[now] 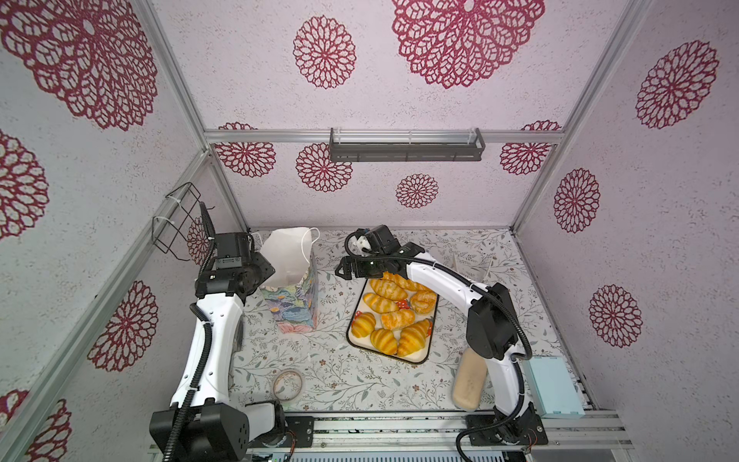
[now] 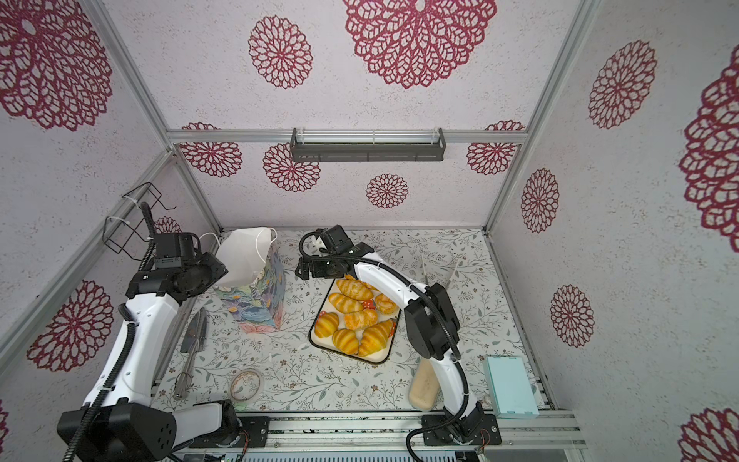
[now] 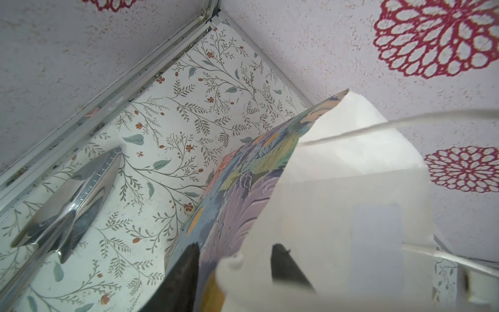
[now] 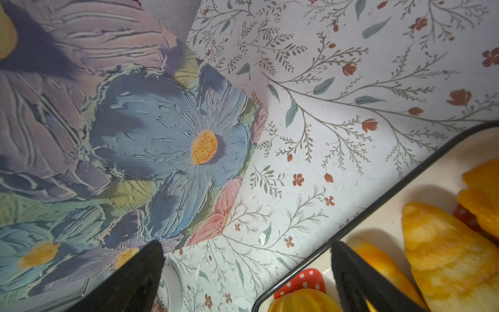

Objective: Pack bread into a paper bag
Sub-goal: Pick up the paper bag from the middle-left of the table, then place the paper bag at the top-left of the table.

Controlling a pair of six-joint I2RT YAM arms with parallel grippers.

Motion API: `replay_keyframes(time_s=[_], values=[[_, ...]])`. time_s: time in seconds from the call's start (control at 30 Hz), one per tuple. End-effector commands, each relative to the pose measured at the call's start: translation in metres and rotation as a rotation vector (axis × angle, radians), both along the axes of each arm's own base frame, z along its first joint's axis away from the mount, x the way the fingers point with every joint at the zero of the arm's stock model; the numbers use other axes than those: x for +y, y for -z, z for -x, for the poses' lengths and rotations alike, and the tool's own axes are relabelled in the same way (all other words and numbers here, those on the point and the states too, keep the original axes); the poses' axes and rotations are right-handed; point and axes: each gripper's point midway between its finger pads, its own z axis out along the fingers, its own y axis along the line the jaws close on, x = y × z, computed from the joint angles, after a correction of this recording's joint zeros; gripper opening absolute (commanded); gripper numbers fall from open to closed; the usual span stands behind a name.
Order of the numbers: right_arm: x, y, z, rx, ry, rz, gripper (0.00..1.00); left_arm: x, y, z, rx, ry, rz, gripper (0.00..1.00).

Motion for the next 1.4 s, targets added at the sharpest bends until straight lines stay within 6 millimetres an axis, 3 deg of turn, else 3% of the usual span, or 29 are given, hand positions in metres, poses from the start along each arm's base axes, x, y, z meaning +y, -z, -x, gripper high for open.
replay_keyframes(time_s=[0.0,0.4,0.57,0.77,0.87,1.0,1.2,1.37], values=[[-0.006,-0.043,0.003,-0.073,0.014,-0.055,0.99,-0.003,-0.003,-0.013,-0.012,0.018,0.030,0.39],[-0.059,-0.044,-0.007,-0.074,0.106,-0.050,0.99,-0.020,-0.014,-0.042,-0.110,0.014,0.181,0.12],[-0.097,-0.041,-0.012,-0.069,0.165,-0.041,0.99,-0.040,-0.020,-0.060,-0.131,0.046,0.186,0.15],[-0.152,-0.036,-0.017,-0.061,0.258,-0.034,0.99,-0.069,-0.014,-0.088,-0.106,0.095,0.171,0.19],[-0.169,-0.035,-0.015,-0.065,0.285,-0.025,0.99,-0.077,-0.011,-0.096,-0.105,0.102,0.168,0.19],[-0.180,-0.030,-0.012,-0.059,0.304,-0.018,0.99,-0.086,-0.006,-0.103,-0.114,0.099,0.195,0.18],[-0.184,-0.024,-0.011,-0.048,0.315,-0.018,0.99,-0.096,-0.017,-0.110,-0.161,0.090,0.204,0.18],[-0.193,-0.021,-0.011,-0.044,0.332,-0.013,0.99,-0.103,-0.008,-0.112,-0.143,0.088,0.206,0.21]])
